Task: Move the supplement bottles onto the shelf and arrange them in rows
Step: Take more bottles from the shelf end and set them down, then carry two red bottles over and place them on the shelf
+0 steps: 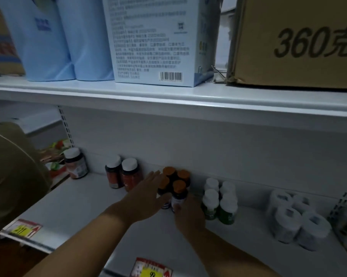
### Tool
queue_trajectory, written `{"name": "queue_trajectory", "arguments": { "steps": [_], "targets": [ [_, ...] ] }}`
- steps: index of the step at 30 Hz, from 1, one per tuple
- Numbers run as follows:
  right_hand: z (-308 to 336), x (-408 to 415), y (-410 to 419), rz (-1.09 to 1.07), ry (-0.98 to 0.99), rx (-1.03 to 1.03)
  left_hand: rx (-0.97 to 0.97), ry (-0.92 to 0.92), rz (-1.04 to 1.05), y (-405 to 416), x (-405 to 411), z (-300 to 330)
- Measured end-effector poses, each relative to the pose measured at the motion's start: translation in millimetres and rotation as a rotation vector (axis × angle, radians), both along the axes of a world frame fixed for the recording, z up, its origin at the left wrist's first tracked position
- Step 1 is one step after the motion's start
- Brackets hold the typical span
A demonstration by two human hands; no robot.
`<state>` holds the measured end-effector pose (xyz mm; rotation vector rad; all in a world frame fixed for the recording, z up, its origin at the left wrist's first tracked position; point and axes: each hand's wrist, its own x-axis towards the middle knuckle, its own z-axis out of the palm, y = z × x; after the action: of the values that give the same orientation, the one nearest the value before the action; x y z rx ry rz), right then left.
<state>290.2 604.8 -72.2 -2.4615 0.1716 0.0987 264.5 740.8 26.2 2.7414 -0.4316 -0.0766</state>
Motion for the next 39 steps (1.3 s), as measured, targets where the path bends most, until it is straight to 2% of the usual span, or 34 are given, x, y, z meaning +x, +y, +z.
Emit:
{"name": "queue_trajectory", "arguments": {
  "steps": [3,6,10,12,14,18,21,26,34,39],
  "targets": [
    [-1.6,5.0,4.1,-0.009,0.025,-0.17,0.001,-0.022,-0.044,-5.1,-4.9,7.1],
    [8.4,-21.8,-5.2,0.071,0.025,-0.086,0.061,-0.007,-0.081,-8.3,-2.8,14.5],
    [56.9,-74.8,-44.8,0.49,-0.043,-0.215,0.201,0.065,-0.072,-27.5,4.6,26.5],
    [81.6,-95.9,-73.3,0.601,-0.122,-0.278,0.247,0.036,-0.094,-52.0,2.1,37.0],
    [97.7,-110.9,-105.7,0.605,-0.178,-0.336,0.264,-0.009,-0.131,-81.2,-3.4,47.9],
    [116.6,-153.9,-185.3,0.591,-0.166,-0.582,0.261,-0.054,-0.187,-147.8,-20.3,58.4],
    [121.6,-201.6,-255.0,0.52,-0.185,-0.642,0.296,-0.041,-0.27,-215.3,-46.4,59.8],
    [122.2,-292.2,-370.8,0.294,-0.072,-0.618,0.415,0.036,-0.438,-345.4,-111.9,54.3],
    [100.6,-438.2,-521.9,-0.109,-0.012,-0.514,0.368,0.067,-0.744,-539.0,-218.0,44.9],
    [107.3,-501.3,-599.3,-0.249,0.064,-0.461,0.422,0.055,-0.938,-645.9,-262.6,39.1]
  ]
}}
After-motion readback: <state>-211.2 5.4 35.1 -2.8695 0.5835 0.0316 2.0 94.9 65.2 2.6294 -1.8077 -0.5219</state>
